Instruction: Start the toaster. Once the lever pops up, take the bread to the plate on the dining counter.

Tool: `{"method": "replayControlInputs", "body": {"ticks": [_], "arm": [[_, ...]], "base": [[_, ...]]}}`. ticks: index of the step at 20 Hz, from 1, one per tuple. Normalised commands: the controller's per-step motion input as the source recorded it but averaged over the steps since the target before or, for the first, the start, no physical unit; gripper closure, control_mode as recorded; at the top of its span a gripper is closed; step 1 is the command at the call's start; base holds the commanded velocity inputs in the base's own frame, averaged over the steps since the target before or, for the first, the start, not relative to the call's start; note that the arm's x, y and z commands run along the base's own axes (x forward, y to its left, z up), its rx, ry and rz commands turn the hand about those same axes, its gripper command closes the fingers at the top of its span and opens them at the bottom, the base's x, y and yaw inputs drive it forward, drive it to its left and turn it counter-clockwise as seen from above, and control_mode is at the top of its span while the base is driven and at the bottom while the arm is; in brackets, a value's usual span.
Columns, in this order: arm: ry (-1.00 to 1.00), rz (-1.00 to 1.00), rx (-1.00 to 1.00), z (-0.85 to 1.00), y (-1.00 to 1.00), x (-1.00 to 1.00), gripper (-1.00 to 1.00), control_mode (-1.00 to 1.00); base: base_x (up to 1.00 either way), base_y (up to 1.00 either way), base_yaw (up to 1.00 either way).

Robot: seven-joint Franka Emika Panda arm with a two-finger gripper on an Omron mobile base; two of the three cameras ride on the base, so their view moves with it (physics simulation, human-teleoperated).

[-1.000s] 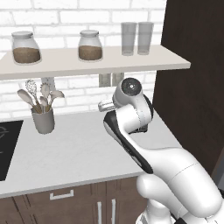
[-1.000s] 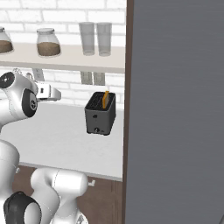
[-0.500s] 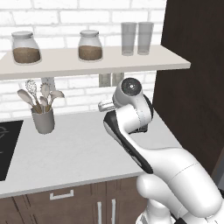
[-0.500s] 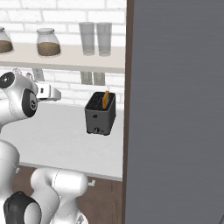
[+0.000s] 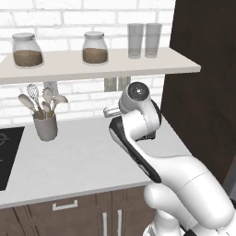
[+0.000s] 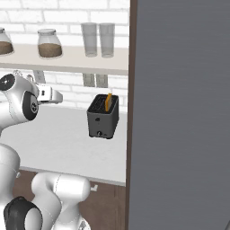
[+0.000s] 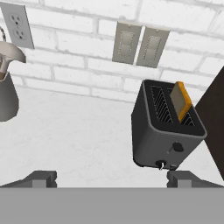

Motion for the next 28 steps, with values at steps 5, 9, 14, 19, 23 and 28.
{"method": "replayControlInputs", "body": {"ticks": [5,9,14,19,23,28], "arm": [[0.00,0.00,0.00,0.00,0.00,0.00,-1.00,-1.00],[0.00,0.00,0.00,0.00,0.00,0.00,-1.00,-1.00],[0.00,0.00,0.00,0.00,0.00,0.00,-1.00,-1.00],[0.00,0.00,0.00,0.00,0.00,0.00,-1.00,-1.00],[0.00,0.00,0.00,0.00,0.00,0.00,-1.00,-1.00],[0.00,0.00,0.00,0.00,0.00,0.00,-1.00,-1.00]], "base": [[0.00,0.00,0.00],[0.00,0.00,0.00],[0.00,0.00,0.00],[0.00,0.00,0.00],[0.00,0.00,0.00],[0.00,0.00,0.00]]}}
